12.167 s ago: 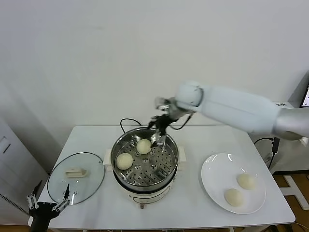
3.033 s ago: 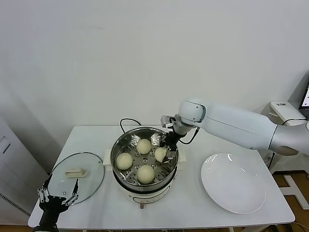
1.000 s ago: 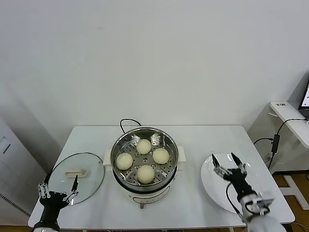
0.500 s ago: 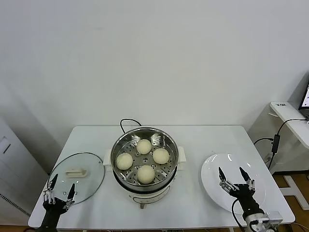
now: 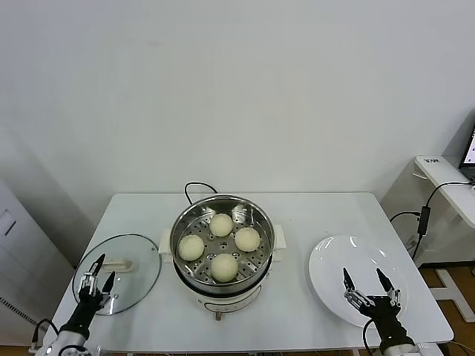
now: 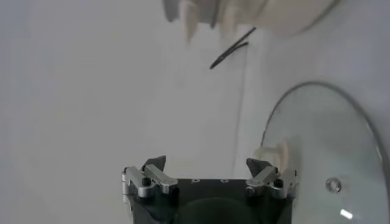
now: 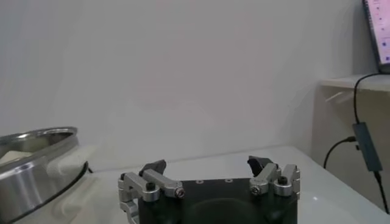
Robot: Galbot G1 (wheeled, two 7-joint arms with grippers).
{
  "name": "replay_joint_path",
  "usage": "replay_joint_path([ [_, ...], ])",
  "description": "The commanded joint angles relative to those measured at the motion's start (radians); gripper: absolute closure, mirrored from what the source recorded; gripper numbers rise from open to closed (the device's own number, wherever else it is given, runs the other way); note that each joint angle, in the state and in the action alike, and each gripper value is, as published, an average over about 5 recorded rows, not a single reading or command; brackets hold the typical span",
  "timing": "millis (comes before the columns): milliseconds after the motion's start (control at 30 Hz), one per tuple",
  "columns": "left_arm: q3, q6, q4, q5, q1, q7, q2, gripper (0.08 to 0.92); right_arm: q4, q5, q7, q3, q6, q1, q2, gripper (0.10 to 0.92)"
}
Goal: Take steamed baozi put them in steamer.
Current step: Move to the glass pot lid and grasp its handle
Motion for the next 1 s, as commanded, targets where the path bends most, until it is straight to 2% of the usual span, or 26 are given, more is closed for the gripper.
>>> replay_joint_path([
  [33, 0.029, 0.033, 0.156, 0.129, -0.122, -0.025, 0.068, 0.177, 0.012, -0.009, -0.005, 0.009, 0.022, -0.029, 0.010, 0.203],
  [533, 0.053, 0.084, 0.268, 0.129, -0.216, -0.019, 0.084, 0.177, 0.019, -0.025, 0.000, 0.014, 0.030, -0.036, 0.014, 0.203],
  [767, 0.060, 0.099, 0.281, 0.116, -0.235, -0.020, 0.085, 0.189, 0.016, -0.025, 0.000, 0.019, 0.030, -0.037, 0.014, 0.203],
  [1000, 0.077, 0.099, 0.275, 0.037, -0.226, -0.026, 0.096, 0.363, 0.010, -0.027, 0.000, 0.015, 0.034, -0.033, 0.014, 0.203],
])
